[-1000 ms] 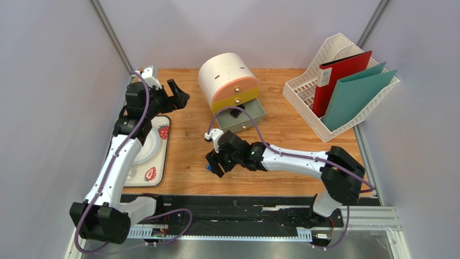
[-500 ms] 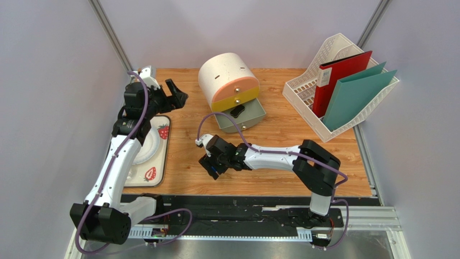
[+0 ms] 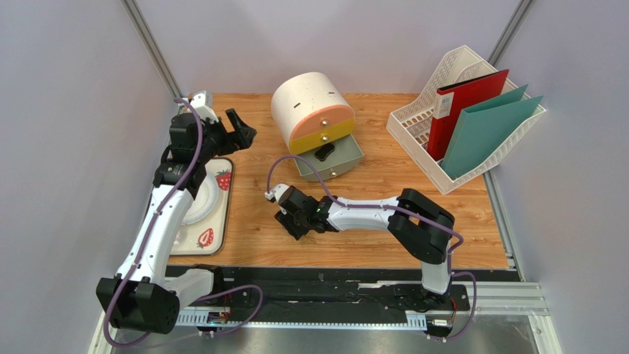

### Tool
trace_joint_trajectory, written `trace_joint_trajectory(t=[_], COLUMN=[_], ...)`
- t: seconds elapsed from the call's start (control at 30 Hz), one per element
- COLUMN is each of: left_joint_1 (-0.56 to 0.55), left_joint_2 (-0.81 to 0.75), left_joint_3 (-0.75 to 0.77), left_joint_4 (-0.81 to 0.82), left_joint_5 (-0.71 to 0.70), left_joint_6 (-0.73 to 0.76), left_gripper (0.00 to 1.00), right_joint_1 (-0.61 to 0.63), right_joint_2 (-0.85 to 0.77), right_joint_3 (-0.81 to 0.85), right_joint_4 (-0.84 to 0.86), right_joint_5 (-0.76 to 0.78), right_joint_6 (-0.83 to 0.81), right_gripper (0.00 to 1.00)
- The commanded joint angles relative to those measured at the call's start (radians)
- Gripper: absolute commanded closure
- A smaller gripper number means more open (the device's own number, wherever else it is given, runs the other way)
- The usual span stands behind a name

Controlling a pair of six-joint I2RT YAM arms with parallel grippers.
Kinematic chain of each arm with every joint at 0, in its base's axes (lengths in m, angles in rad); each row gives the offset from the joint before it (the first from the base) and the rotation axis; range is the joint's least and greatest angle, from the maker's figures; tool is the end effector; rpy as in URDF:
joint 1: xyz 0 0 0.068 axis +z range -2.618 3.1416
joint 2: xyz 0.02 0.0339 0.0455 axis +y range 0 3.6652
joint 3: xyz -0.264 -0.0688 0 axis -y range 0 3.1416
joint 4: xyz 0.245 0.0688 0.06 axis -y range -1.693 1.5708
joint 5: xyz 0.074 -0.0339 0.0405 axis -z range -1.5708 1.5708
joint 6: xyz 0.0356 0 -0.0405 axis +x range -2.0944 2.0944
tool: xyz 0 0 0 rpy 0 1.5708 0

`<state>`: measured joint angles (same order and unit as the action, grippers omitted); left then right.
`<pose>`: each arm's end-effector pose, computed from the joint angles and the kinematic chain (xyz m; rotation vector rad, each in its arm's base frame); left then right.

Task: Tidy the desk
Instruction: Pick up the stationery from the center of the board, then place the stationery in the drawer.

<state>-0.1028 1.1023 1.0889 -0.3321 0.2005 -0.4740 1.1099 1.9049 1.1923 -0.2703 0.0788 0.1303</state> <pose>0.2470 -0.0326 0.3689 -0.2240 1.9392 -0.5771 0.1768 0.3498 0.1570 -1.1929 2.3034 0.3731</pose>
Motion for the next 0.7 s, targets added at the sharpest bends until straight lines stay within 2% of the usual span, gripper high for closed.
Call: trace_joint_trajectory(t=[0.0,0.03,0.07,0.13,0.2,0.37,0.53,0.67], left_joint_1=[0.006,0.006,0.006,0.006,0.006,0.005,0.005,0.005], left_joint_2=[-0.010,-0.006,-0.004,0.005,0.013,0.060,0.134,0.179], left_joint_3=[-0.001,0.000,0.002,0.005,0.005,0.017,0.054,0.084], left_joint_4=[0.038,0.039,0.042,0.047,0.054,0.090,0.103,0.148], left_joint_5=[0.010,0.016,0.019,0.030,0.036,0.085,0.126,0.154], left_joint_6=[-0.011,-0.008,-0.008,-0.008,-0.009,-0.020,-0.029,-0.038], left_gripper=[0.01,0.01,0.01,0.01,0.01,0.01,0.01,0.01], right_joint_1=[0.002,0.002,0.001,-0.018,-0.044,-0.198,-0.370,-0.435], right_joint_2=[-0.029,-0.049,-0.070,-0.150,-0.211,-0.348,-0.327,-0.235], right_joint_3=[0.003,-0.002,-0.011,-0.032,-0.045,-0.030,0.053,0.136], right_joint_4=[0.037,0.040,0.043,0.042,0.043,0.014,-0.018,-0.053], right_joint_5=[0.045,0.059,0.090,0.122,0.160,0.171,0.121,0.087], right_joint_6=[0.000,0.000,-0.003,-0.001,-0.001,0.000,0.002,0.000], right_gripper=[0.68,0.78,0.83,0.88,0.88,0.86,0.84,0.82])
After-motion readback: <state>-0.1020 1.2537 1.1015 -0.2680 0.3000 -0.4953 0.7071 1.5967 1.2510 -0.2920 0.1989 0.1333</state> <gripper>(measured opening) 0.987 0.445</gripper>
